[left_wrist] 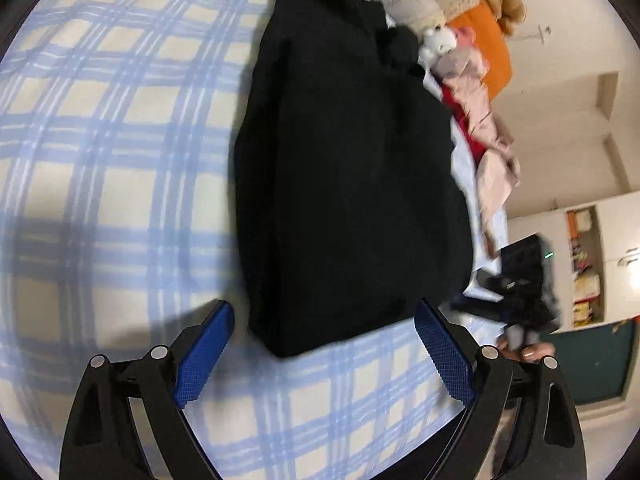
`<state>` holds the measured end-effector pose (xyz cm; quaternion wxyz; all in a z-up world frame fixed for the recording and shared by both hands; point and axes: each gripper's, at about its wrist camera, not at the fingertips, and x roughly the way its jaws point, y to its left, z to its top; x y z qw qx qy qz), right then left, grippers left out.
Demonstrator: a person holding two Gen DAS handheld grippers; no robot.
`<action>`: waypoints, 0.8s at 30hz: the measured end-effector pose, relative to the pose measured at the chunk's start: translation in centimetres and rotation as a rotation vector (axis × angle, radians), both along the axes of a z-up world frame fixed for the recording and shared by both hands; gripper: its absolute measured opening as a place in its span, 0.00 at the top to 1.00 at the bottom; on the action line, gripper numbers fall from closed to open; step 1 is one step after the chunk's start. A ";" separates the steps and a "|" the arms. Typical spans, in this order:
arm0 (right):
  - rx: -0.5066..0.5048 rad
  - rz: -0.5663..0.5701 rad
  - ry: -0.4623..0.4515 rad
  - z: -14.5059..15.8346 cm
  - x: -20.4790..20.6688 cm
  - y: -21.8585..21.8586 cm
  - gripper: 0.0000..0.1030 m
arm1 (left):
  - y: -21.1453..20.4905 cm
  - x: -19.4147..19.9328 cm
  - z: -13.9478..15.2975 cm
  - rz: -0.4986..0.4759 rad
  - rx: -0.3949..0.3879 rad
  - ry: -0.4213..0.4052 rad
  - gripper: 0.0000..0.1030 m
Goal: Fold large clothes
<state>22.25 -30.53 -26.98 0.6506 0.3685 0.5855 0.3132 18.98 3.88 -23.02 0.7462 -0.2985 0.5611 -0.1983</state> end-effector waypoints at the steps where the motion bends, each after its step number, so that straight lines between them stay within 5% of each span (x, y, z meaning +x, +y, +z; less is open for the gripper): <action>1: 0.006 -0.012 0.005 0.0 0.3 0.0 0.27 | 0.2 0.3 -0.1 0.010 -0.022 0.001 0.24; 3: 0.033 -0.028 0.007 -0.1 0.8 0.0 0.48 | 0.9 1.2 -0.7 0.056 -0.073 0.037 0.33; 7: 0.134 -0.038 0.012 0.0 1.4 -0.5 0.58 | 1.7 2.2 -0.7 0.071 -0.162 0.054 0.57; 10: 0.212 -0.042 -0.050 3.0 2.1 -0.9 0.61 | 3.0 2.7 1.7 0.087 -0.303 0.018 0.66; 18: 0.315 -0.085 -0.176 12.3 13.3 -0.2 0.62 | 4.9 14.7 10.8 0.076 -0.334 -0.089 0.70; 24: 0.335 -0.218 -0.039 11.4 25.3 1.5 0.61 | 7.2 27.7 10.2 0.168 -0.333 0.051 0.70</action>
